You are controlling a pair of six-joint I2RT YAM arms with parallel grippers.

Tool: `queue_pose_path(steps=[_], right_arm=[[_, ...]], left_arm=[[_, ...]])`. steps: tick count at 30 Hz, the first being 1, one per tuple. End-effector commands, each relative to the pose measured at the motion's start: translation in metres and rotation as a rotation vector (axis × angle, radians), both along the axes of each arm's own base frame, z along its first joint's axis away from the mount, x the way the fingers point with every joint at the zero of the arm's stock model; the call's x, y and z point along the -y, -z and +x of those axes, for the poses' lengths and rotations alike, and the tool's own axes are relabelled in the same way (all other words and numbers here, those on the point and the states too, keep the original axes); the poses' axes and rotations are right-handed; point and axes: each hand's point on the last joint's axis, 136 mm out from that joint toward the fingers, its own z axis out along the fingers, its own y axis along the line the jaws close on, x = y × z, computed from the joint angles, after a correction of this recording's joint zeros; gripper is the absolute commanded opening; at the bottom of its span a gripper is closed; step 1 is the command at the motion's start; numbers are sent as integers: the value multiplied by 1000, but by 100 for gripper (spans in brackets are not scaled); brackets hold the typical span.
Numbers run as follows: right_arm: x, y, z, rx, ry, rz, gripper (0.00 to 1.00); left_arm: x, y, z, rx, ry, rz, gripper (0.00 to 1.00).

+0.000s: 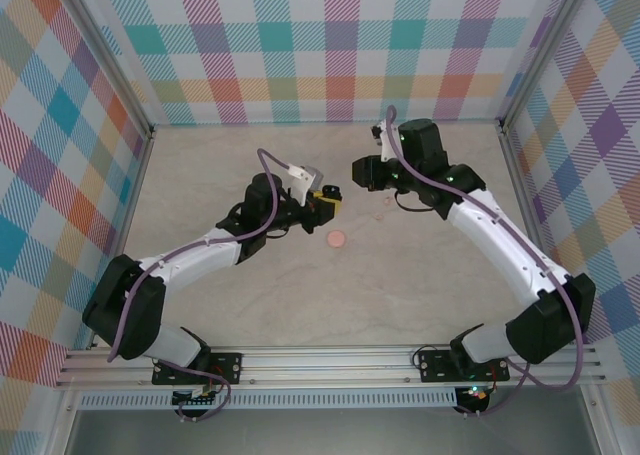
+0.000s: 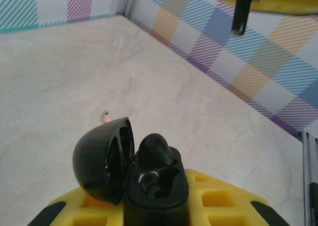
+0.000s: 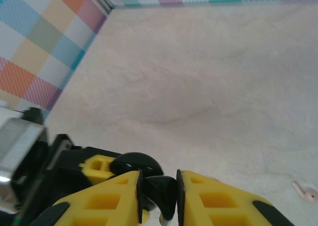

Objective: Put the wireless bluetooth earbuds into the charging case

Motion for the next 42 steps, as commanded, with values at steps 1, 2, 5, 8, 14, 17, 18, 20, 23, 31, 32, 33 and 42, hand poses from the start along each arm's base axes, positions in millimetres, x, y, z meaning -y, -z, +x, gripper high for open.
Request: queue_pose_path(steps=[1, 2, 5, 8, 14, 17, 18, 20, 23, 31, 32, 33, 42], right_arm=[[-11, -25, -11, 85, -68, 65, 27], [-12, -29, -14, 99, -79, 72, 27], [-15, -37, -22, 127, -103, 93, 28], [-19, -43, -27, 143, -126, 102, 28], [-26, -45, -34, 159, -159, 104, 28], [-28, -46, -36, 162, -168, 107, 28], [-29, -46, -37, 161, -174, 107, 28], [-30, -46, -38, 162, -178, 106, 28], [-32, -45, -38, 161, -183, 104, 28], [-36, -42, -41, 153, -205, 99, 28], [-36, -43, -42, 155, -207, 100, 28], [-36, -42, -42, 153, -209, 99, 28], [-36, -37, -43, 147, -211, 80, 28]], left_arm=[[10, -26, -4, 136, 93, -85, 7], [11, -28, -6, 142, 107, -95, 7], [15, -36, -10, 163, 140, -121, 8], [18, -43, -13, 175, 166, -139, 8], [23, -57, -20, 193, 206, -163, 8], [23, -63, -20, 204, 201, -175, 9], [23, -65, -21, 206, 201, -179, 8], [23, -69, -21, 212, 202, -185, 8], [23, -74, -23, 221, 203, -193, 9], [21, -83, -24, 237, 197, -205, 8], [21, -84, -23, 239, 194, -206, 8], [21, -86, -24, 244, 195, -208, 8], [20, -95, -27, 262, 205, -216, 9]])
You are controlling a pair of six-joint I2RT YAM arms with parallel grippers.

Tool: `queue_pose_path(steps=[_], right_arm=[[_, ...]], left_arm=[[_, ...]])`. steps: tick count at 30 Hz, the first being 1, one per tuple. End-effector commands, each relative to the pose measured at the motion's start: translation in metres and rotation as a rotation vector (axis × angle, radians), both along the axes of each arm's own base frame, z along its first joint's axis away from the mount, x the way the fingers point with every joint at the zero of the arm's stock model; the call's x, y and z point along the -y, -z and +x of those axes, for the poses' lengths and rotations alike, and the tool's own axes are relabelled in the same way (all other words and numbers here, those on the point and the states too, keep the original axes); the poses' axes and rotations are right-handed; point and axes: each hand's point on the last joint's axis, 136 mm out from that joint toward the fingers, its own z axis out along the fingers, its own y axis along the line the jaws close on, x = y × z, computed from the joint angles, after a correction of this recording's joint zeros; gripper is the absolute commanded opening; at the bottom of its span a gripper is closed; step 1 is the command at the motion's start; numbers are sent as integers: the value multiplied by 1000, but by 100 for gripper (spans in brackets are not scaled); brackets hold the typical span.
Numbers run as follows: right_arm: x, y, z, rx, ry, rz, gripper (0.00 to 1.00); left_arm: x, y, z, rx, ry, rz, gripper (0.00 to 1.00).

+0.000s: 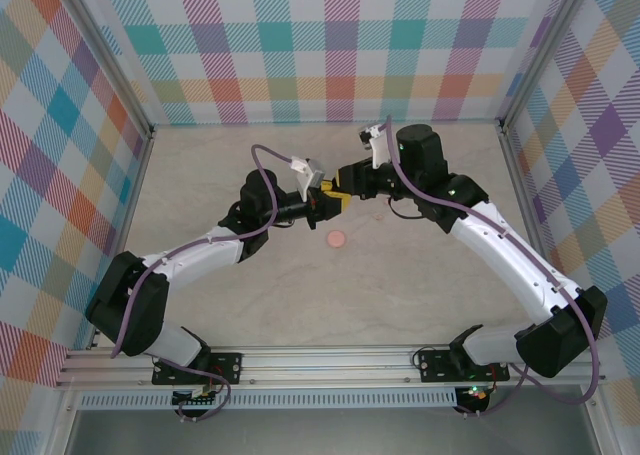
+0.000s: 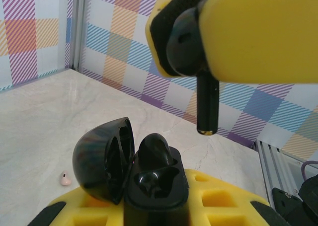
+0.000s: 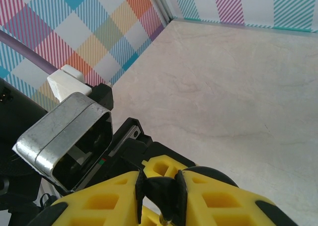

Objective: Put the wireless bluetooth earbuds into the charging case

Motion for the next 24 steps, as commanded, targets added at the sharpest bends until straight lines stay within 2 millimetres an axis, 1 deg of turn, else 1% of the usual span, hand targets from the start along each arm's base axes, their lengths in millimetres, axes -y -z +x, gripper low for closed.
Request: queue_pose_path(steps=[1, 6, 17, 24], right_arm=[[-3, -4, -6, 31, -31, 0, 28], [-3, 1, -5, 20, -26, -7, 28], [-4, 4, -5, 10, -34, -13, 28], [-4, 7, -4, 4, -29, -21, 28]], left_arm=[[-1, -44, -11, 98, 29, -73, 9], [-2, -48, -12, 100, 29, -77, 9], [0, -52, -15, 102, 42, -84, 8], [0, -51, -14, 97, 40, -80, 8]])
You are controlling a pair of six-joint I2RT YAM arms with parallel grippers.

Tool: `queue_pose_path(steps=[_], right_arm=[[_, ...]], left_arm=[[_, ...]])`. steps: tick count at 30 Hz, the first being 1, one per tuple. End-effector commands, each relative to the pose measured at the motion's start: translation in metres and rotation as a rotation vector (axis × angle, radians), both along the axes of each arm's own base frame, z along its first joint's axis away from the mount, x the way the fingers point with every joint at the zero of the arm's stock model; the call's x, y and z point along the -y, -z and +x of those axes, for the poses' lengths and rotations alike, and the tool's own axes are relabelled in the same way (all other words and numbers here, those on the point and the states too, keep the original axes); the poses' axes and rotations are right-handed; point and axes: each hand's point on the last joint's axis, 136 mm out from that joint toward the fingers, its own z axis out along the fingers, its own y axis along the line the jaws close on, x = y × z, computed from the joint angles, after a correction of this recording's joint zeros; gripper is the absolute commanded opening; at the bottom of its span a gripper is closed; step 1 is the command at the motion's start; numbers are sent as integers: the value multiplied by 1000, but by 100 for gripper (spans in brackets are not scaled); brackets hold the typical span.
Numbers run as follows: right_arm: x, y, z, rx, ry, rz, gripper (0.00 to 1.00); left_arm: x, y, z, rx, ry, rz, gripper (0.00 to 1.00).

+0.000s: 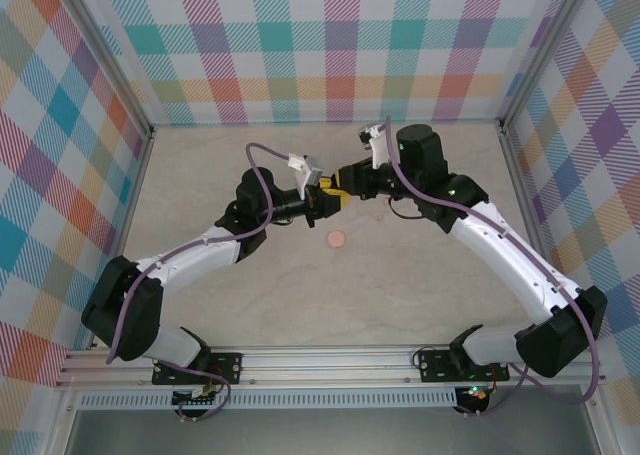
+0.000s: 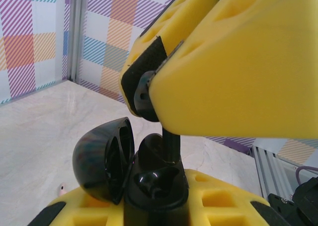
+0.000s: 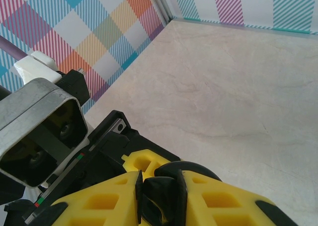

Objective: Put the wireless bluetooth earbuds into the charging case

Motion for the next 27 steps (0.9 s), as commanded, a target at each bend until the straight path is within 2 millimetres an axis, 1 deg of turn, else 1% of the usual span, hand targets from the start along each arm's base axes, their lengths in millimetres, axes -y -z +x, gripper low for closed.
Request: queue_pose_path(steps=[1, 27], right_arm=[[-4, 7, -4, -4, -25, -15, 28], [-6, 16, -5, -18, -32, -51, 28]], left_arm=[[2, -35, -10, 71, 33, -57, 8], [0, -37, -7, 61, 13, -47, 8]])
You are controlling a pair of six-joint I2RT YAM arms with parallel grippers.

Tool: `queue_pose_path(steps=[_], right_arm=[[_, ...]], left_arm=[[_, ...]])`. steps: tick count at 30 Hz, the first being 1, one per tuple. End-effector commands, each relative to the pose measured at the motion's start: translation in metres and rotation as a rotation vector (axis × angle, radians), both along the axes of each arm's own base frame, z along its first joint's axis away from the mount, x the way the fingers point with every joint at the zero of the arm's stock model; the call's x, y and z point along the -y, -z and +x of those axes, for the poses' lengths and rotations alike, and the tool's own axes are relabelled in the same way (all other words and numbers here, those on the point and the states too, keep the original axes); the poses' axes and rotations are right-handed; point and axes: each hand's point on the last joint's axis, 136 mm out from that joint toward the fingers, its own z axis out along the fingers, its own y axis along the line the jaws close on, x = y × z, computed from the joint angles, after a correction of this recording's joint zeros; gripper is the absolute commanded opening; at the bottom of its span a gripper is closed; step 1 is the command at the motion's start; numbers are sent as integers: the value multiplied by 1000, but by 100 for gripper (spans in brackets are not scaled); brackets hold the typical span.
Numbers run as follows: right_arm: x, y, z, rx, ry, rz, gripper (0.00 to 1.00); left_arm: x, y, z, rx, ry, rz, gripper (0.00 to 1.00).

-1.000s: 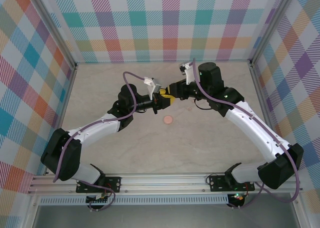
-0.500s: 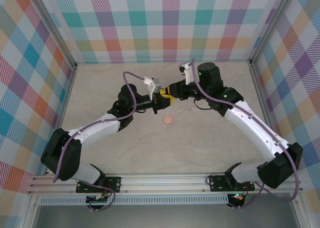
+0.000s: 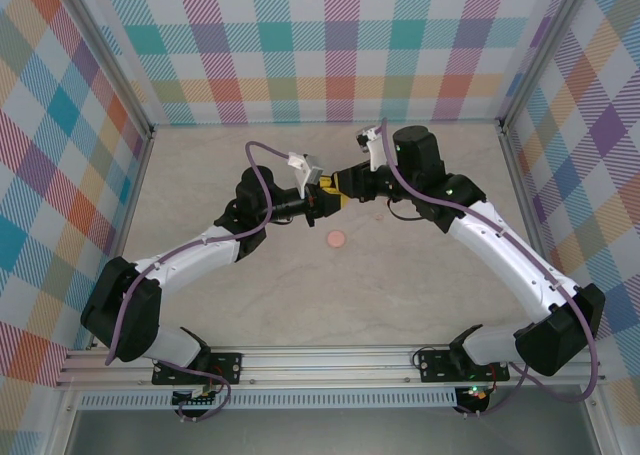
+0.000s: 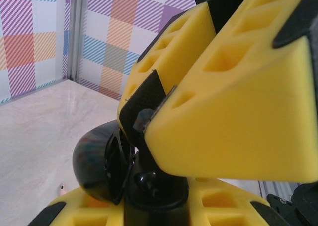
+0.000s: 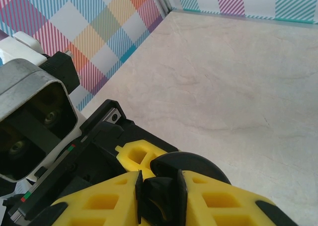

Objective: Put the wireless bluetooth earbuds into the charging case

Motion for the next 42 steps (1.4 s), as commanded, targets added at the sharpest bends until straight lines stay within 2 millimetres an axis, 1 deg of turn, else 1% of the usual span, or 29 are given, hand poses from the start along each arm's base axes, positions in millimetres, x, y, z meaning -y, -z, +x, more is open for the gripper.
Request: queue_pose_path(steps=[1, 16, 20, 24, 28, 33, 40, 42], right_arm=[[-4, 7, -3, 4, -24, -31, 28], [-5, 10, -4, 6, -20, -51, 31], [-4, 6, -5, 14, -18, -46, 32], [-1, -3, -9, 32, -14, -33, 35], [7, -10, -7, 51, 31, -34, 38], [23, -12, 2, 65, 143, -54, 41], [46, -5, 14, 40, 272, -103, 41], [55, -3, 18, 24, 309, -109, 40]], left_arm=[[1, -35, -6, 68, 13, -52, 9], [1, -35, -6, 62, 12, -47, 8], [0, -34, -5, 63, 8, -42, 8], [-1, -31, -6, 61, 4, -30, 8], [-1, -30, -7, 61, 4, -24, 8], [-2, -28, -8, 61, 4, -17, 8], [-2, -26, -10, 54, 16, -11, 8], [-1, -28, -12, 57, 29, -14, 8]])
